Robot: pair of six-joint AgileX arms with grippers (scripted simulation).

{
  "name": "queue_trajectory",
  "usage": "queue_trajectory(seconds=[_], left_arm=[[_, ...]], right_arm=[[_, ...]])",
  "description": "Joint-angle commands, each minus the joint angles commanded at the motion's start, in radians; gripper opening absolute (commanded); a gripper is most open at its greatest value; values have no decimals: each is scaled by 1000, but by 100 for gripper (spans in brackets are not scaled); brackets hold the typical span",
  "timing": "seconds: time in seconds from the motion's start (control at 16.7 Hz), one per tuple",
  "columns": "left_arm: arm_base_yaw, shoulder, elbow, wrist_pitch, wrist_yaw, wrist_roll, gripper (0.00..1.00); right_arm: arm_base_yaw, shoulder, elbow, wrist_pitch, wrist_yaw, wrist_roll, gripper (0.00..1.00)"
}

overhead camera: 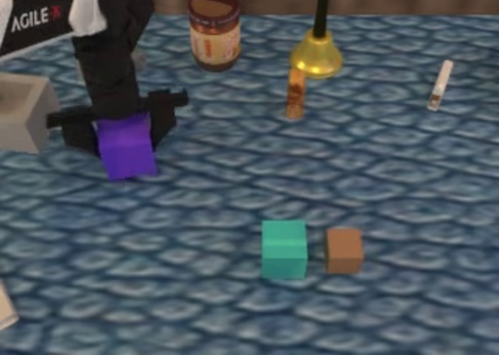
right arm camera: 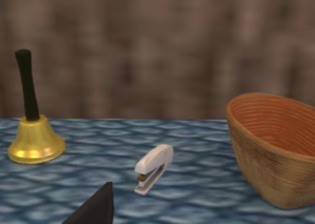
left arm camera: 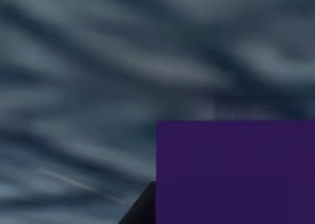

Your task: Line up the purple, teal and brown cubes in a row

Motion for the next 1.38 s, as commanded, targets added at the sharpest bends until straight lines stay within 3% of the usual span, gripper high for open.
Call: queue_trajectory(seconds=[0.24, 0.6, 1.14, 1.38], left_arm=[[9, -39, 79, -119, 0, 0, 0], [-10, -55, 68, -118, -1, -1, 0], [-291, -359, -338, -27, -2, -99, 0], [-326, -394, -374, -16, -2, -111, 0]], right_arm=[[0, 0, 0, 0, 0, 0, 100], [0, 0, 0, 0, 0, 0, 100], [0, 0, 0, 0, 0, 0, 100], [0, 0, 0, 0, 0, 0, 100]])
